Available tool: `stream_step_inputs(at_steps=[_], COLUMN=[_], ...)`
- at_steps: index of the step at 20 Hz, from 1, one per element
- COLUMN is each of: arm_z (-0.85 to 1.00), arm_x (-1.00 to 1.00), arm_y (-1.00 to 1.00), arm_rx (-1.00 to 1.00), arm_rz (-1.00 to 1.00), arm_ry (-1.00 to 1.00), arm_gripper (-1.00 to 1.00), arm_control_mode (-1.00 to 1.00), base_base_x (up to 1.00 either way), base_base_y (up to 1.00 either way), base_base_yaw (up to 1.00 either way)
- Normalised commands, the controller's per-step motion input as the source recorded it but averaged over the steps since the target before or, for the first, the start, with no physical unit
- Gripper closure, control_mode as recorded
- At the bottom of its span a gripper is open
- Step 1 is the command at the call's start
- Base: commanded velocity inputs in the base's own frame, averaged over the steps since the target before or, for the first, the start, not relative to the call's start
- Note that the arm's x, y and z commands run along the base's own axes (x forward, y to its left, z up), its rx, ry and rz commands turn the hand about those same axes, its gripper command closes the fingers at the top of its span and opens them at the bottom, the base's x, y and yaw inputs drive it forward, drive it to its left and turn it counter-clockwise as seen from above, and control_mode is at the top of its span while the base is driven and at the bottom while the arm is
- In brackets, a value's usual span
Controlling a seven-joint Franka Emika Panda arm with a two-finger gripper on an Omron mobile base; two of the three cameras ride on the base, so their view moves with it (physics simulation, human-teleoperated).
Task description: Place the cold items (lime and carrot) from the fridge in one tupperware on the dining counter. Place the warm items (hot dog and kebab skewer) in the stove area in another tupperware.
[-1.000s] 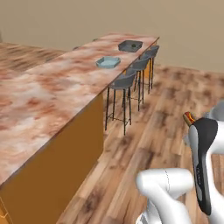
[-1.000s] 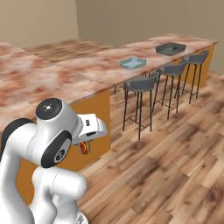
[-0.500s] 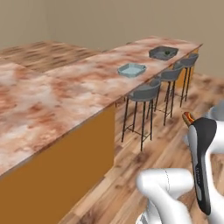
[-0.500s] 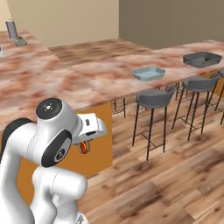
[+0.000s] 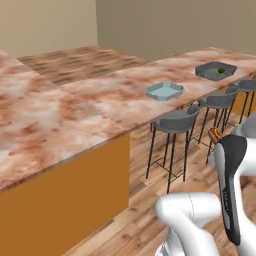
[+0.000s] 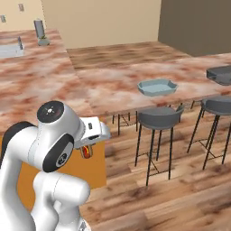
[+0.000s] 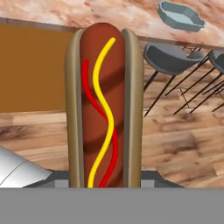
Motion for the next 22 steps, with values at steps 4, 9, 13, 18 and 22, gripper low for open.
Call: stream_step_inputs(at_steps=[4,9,13,18,22], arm_z=[0.0,0.0,0.0,0.0,0.0], arm_x=[0.0,0.0,0.0,0.0,0.0], arm_y=[0.0,0.0,0.0,0.0,0.0], arm_rx=[0.0,0.0,0.0,0.0,0.0], arm_rz=[0.0,0.0,0.0,0.0,0.0], arm_ry=[0.0,0.0,0.0,0.0,0.0], arm_gripper=[1.0,1.0,1.0,1.0,1.0], arm_control_mode=[1.0,1.0,1.0,1.0,1.0], base_base_x=[0.73,0.74,0.83,0.94,0.96], base_base_y=[-0.88,-0.89,-0.88,-0.86,-0.85], base_base_yaw=[0.39,0.39,0.36,0.35,0.36])
